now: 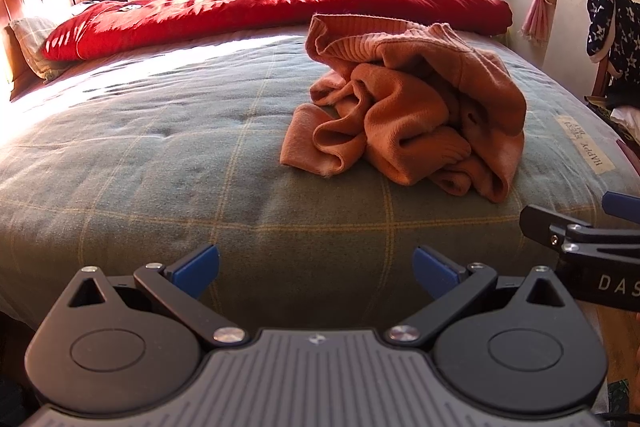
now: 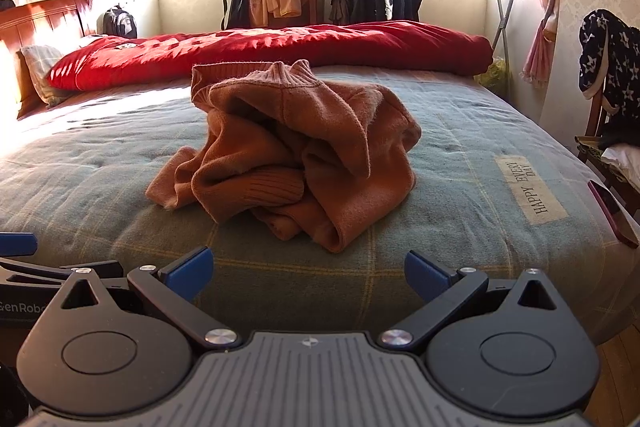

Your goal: Fold clothes

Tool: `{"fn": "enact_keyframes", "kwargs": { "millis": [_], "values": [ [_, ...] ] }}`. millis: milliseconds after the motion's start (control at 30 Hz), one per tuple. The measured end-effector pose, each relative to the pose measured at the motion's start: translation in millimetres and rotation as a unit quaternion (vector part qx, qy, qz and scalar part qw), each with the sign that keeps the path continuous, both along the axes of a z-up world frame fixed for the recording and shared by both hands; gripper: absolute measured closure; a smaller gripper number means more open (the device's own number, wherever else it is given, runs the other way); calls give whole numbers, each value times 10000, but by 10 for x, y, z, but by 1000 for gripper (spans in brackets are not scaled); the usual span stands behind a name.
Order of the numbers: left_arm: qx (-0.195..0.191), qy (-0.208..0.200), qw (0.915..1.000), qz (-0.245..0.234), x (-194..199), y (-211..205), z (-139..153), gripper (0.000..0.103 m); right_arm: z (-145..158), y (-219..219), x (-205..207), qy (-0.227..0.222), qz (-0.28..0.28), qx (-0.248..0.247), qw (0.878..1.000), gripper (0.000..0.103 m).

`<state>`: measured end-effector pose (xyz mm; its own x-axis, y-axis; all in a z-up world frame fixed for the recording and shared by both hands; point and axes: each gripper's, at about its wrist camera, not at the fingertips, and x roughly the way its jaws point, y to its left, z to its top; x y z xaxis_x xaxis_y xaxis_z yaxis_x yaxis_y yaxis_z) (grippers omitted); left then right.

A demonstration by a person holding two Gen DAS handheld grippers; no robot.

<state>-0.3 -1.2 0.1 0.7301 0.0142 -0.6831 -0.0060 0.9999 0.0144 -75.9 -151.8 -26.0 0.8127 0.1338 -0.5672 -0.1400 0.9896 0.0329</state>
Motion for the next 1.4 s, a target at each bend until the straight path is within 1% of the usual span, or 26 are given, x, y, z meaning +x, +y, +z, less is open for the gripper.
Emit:
{"fn": "enact_keyframes", "kwargs": {
  "millis": [767,933,1067,1233,1400],
  "values": [
    [10,79,10000,-19,78,32,-43,0,-28,50,78,92,86,-51,9999,0],
    [56,72,9999,-84,119,31,-73,0,-45,61,130,119,141,-90,9998,0],
    [-2,135,9999,-86,172,63,-105,0,-62,74,200,193,158,-72,9997,0],
    [12,261,9997,-7,266,84,-176,0,-128,125,273,310,214,-184,9991,0],
    [-123,385,9991,-95,348,96,-244,0,-180,126,355,427,185,-210,9987,0]
  ]
}}
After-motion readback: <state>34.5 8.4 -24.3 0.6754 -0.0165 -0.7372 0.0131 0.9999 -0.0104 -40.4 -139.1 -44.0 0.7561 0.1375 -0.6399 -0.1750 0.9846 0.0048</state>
